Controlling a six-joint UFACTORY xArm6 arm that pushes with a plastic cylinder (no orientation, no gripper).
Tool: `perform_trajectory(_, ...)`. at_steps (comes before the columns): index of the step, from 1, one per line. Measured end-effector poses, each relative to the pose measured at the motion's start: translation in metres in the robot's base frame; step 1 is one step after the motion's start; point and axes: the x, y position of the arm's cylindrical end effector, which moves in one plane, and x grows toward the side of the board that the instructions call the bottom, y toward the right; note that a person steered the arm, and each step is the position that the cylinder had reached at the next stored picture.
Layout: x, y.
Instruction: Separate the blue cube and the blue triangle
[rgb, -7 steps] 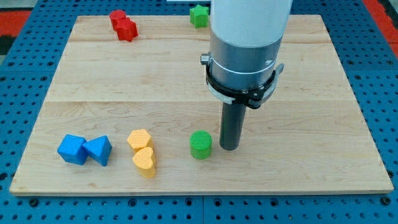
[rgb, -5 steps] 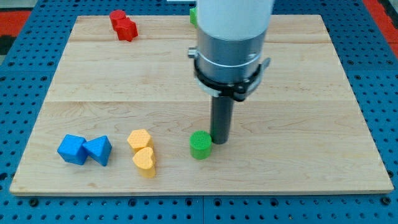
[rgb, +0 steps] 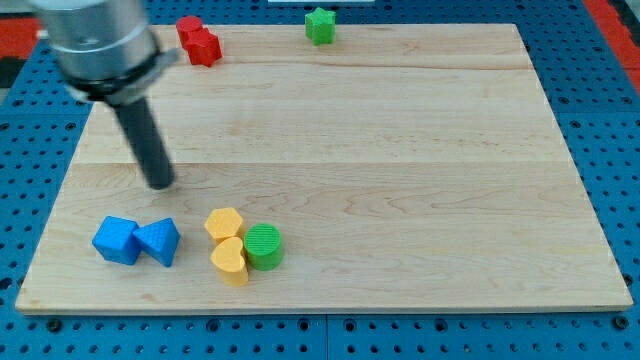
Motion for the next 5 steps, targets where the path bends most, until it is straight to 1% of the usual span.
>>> perform_trajectory(1, 0.029, -0.059)
perform_trajectory(2, 0.069, -0.069)
perform_trajectory(3, 0.082, -0.065)
perform_trajectory(5, 0.088, -0.05)
